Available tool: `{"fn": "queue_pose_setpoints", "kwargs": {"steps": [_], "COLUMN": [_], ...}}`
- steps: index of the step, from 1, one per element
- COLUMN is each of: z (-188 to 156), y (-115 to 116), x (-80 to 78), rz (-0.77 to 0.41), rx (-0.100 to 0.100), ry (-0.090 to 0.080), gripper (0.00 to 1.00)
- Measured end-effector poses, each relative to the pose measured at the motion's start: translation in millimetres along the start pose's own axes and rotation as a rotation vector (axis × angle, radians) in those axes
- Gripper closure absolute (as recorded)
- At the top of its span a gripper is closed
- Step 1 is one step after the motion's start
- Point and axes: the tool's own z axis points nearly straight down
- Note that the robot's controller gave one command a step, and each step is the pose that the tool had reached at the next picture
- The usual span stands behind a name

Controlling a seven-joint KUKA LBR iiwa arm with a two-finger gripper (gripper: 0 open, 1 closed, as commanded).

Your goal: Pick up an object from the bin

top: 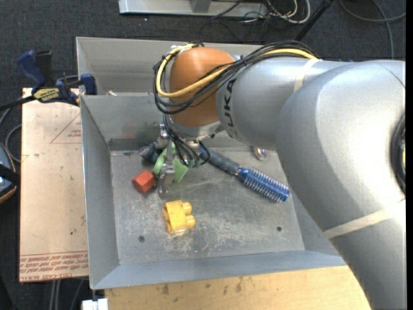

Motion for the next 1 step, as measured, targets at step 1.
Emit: {"fn": "queue_pose_setpoints", "kwargs": {"steps": [1], "z": [-4.9], "y": [1.0], "x": [-4.1], "rz": [0.002], "rx": [-0.004], "ry": [-0.017], "gripper": [1.00]}}
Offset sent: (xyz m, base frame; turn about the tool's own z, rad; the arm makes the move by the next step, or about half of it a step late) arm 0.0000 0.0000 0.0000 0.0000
